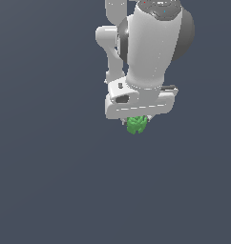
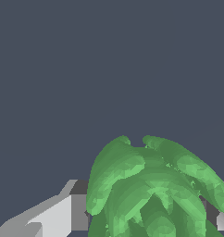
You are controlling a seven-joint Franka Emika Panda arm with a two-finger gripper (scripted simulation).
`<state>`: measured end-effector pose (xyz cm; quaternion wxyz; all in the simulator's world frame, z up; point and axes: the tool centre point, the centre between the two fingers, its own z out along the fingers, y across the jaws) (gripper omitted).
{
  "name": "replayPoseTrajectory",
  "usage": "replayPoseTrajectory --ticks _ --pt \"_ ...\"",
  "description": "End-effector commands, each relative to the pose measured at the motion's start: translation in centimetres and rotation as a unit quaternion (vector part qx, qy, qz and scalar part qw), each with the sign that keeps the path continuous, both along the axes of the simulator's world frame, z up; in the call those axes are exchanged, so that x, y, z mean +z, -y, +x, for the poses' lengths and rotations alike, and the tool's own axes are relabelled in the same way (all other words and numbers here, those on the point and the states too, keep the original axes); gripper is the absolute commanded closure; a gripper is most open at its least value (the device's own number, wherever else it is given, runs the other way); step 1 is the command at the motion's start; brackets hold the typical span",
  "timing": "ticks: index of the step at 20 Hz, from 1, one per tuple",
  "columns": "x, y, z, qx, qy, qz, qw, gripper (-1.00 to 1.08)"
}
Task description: Pick up the object and move it to a goal position.
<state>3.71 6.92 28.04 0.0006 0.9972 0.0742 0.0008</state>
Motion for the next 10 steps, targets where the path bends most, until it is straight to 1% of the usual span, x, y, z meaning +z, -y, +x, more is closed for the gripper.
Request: replayPoseTrajectory --ticks 1,10 --pt "1.7 -1.2 0.7 0.000 -0.001 0.000 1.0000 1.08" --pt "6.6 -4.6 2.9 -0.001 -0.001 0.000 1.0000 1.08"
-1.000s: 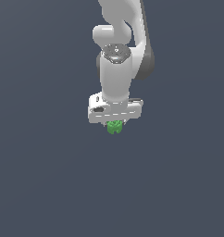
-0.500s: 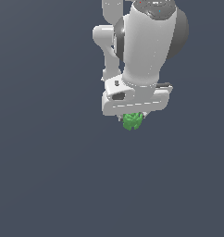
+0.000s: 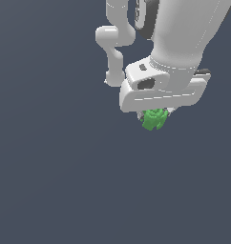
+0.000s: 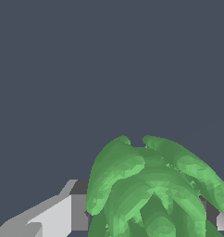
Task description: Pick up the object and move it to a goal position.
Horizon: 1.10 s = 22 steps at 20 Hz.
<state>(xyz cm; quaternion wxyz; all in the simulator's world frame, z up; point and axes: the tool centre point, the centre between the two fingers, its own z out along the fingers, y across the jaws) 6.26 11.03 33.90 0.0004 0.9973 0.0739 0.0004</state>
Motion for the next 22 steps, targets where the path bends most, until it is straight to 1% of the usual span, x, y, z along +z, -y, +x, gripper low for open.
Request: replayPoseTrajectory --ticks 1,12,22 --pt "1.2 -0.8 0.5 0.000 0.000 0.000 1.0000 1.08" --pt "5.2 -3.7 2.4 0.000 0.000 0.000 1.0000 1.08" --pt "7.3 -5.1 3.5 0.000 0.000 0.000 1.0000 1.08"
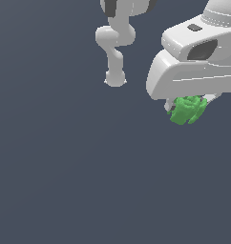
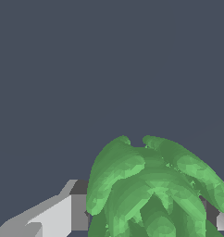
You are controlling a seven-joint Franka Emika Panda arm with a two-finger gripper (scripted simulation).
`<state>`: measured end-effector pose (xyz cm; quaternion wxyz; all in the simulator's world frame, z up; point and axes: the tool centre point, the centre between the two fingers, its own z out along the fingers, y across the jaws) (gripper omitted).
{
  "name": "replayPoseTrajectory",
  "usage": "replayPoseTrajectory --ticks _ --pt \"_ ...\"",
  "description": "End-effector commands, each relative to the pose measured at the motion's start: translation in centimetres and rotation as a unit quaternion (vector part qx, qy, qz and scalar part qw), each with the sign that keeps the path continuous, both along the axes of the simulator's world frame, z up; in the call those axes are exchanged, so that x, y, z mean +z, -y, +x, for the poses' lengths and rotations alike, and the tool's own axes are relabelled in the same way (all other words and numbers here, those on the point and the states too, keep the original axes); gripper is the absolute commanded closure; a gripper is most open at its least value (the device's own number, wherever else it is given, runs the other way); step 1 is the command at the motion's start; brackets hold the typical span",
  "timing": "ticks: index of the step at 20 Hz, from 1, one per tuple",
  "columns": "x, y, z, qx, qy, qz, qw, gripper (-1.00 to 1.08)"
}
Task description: Pick up the object and move it to a goal position.
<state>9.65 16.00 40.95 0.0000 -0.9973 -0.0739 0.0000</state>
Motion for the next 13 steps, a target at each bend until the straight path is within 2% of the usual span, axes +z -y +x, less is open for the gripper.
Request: replayPoseTrajectory --ticks 1,13 --pt "0.35 -0.22 0.18 0.000 0.000 0.000 1.0000 1.08" --pt "0.87 -0.61 0.48 0.000 0.000 0.000 1.0000 1.08"
